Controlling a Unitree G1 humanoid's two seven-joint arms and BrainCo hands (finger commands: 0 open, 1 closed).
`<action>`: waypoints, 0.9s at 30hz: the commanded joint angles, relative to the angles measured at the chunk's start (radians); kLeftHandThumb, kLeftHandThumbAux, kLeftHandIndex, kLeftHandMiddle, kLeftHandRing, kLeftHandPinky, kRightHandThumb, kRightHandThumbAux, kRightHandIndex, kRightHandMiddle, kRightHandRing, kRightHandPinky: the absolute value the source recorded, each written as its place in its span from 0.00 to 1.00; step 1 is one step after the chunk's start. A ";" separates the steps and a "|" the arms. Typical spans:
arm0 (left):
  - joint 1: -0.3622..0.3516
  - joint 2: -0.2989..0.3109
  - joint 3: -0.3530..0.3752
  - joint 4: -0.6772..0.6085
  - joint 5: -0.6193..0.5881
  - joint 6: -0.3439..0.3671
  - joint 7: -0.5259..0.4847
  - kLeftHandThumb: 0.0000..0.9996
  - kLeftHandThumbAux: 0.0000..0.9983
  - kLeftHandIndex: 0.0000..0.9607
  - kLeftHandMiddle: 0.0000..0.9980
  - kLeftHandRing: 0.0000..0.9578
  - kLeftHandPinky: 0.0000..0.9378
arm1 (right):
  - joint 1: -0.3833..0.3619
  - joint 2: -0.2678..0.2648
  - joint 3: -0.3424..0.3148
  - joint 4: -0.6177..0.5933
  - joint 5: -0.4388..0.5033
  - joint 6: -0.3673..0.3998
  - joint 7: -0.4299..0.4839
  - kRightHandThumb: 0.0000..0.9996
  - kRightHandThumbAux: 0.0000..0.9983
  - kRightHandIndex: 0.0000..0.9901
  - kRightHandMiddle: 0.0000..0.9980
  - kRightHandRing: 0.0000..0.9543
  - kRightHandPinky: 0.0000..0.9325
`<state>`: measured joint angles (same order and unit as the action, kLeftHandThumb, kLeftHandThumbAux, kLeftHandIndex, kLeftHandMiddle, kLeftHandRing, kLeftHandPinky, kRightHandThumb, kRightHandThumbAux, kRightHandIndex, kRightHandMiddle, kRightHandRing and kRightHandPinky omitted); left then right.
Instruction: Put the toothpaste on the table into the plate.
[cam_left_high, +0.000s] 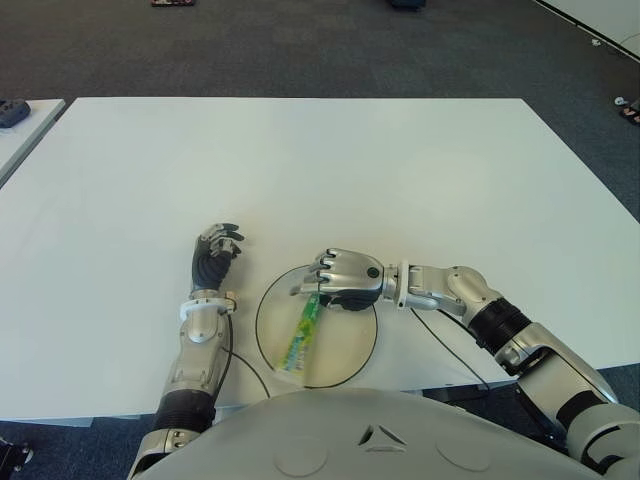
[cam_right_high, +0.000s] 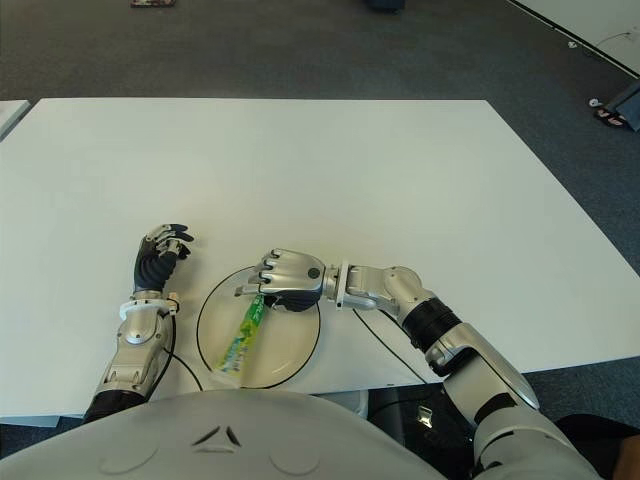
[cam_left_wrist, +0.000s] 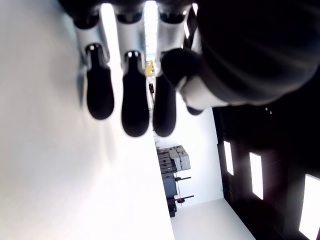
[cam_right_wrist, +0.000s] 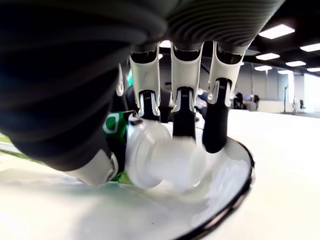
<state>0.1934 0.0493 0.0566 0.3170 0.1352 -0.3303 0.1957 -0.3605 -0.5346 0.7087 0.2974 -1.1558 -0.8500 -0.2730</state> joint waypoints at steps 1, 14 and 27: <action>0.022 -0.011 -0.007 0.033 -0.003 0.043 -0.008 0.83 0.68 0.42 0.50 0.63 0.61 | -0.004 -0.016 0.011 -0.001 -0.010 0.022 0.039 0.24 0.63 0.00 0.01 0.01 0.01; 0.023 -0.024 -0.002 0.007 -0.010 0.087 0.000 0.83 0.68 0.42 0.49 0.61 0.60 | -0.018 -0.028 0.005 0.005 0.008 0.014 0.032 0.27 0.48 0.00 0.00 0.00 0.00; 0.020 -0.026 -0.011 0.004 0.006 0.070 0.002 0.83 0.68 0.41 0.50 0.62 0.62 | -0.045 -0.031 -0.006 0.035 0.041 -0.045 -0.014 0.32 0.41 0.00 0.00 0.00 0.00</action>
<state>0.1938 0.0317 0.0578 0.2970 0.1327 -0.2971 0.1957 -0.3737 -0.5580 0.7112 0.3221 -1.1336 -0.8745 -0.2775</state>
